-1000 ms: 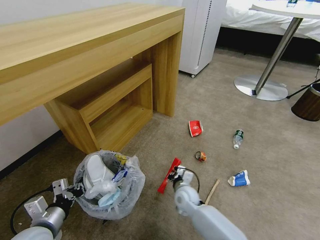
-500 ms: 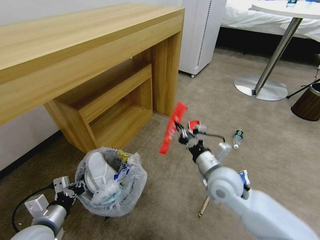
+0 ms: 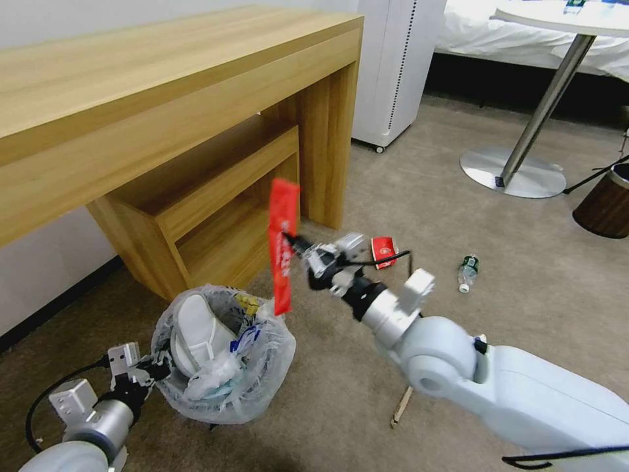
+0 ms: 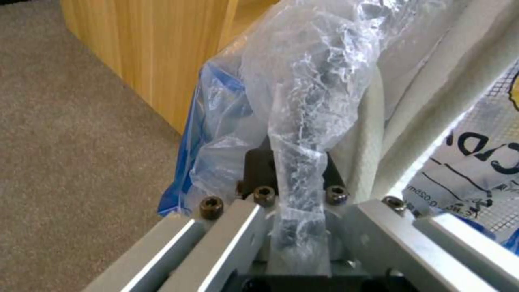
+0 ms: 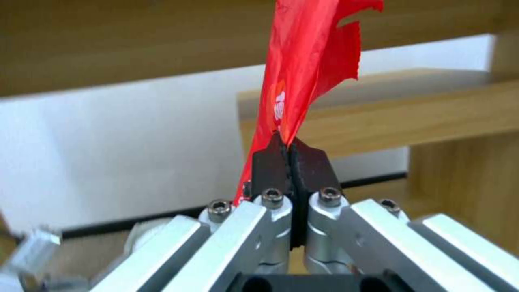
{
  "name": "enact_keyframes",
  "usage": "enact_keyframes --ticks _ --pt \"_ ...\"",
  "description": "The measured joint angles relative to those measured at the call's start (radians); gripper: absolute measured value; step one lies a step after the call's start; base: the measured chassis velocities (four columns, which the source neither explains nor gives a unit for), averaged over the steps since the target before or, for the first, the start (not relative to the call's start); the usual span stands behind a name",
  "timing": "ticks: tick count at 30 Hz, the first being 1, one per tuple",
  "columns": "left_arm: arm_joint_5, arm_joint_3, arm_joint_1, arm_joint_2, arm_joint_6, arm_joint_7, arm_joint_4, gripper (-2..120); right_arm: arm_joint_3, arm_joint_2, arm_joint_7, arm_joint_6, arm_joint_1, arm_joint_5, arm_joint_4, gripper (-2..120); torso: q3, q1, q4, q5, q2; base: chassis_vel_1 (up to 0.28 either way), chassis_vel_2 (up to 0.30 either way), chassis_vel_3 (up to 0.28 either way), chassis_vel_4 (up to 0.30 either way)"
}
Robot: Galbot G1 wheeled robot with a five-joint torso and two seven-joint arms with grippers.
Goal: Pick up the trash bin and place the garbage on the floor into it.
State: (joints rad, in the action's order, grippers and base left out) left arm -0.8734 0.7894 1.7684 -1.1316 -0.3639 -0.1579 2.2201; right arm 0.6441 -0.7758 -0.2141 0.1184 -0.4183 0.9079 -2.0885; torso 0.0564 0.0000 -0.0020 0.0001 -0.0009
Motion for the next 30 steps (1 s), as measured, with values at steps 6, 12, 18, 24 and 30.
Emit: enact_keyframes --ticks 6,12,18,24,30 --pt "0.003 0.000 0.000 -0.010 0.000 0.002 0.006 0 0.143 -0.049 0.033 0.036 0.119 -0.078 0.086 0 0.000 0.000 0.0001 -0.0001 0.000 0.000 0.000 0.000 0.000" --pt "0.003 0.001 -0.012 -0.017 0.000 0.004 0.003 0 0.246 -0.102 0.041 0.055 0.185 -0.109 0.154 0 0.000 0.000 0.0000 -0.0002 0.000 0.000 0.000 0.000 0.000" --pt "0.003 -0.001 -0.023 -0.021 0.002 0.005 -0.005 0 0.310 -0.147 0.045 0.066 0.216 -0.131 0.213 0 0.000 0.000 0.0000 -0.0003 0.000 0.000 0.000 0.000 0.000" --pt "0.003 -0.003 -0.027 -0.023 0.003 0.007 -0.009 0 0.347 -0.178 0.045 0.073 0.220 -0.151 0.252 0 0.000 0.000 0.0000 -0.0002 0.000 0.000 0.000 0.000 0.000" --pt "-0.001 0.000 -0.034 -0.020 0.008 0.009 -0.018 0 0.393 -0.224 0.041 0.084 0.204 -0.200 0.325 0 0.000 0.000 0.0000 -0.0002 0.000 0.000 0.000 0.000 0.000"
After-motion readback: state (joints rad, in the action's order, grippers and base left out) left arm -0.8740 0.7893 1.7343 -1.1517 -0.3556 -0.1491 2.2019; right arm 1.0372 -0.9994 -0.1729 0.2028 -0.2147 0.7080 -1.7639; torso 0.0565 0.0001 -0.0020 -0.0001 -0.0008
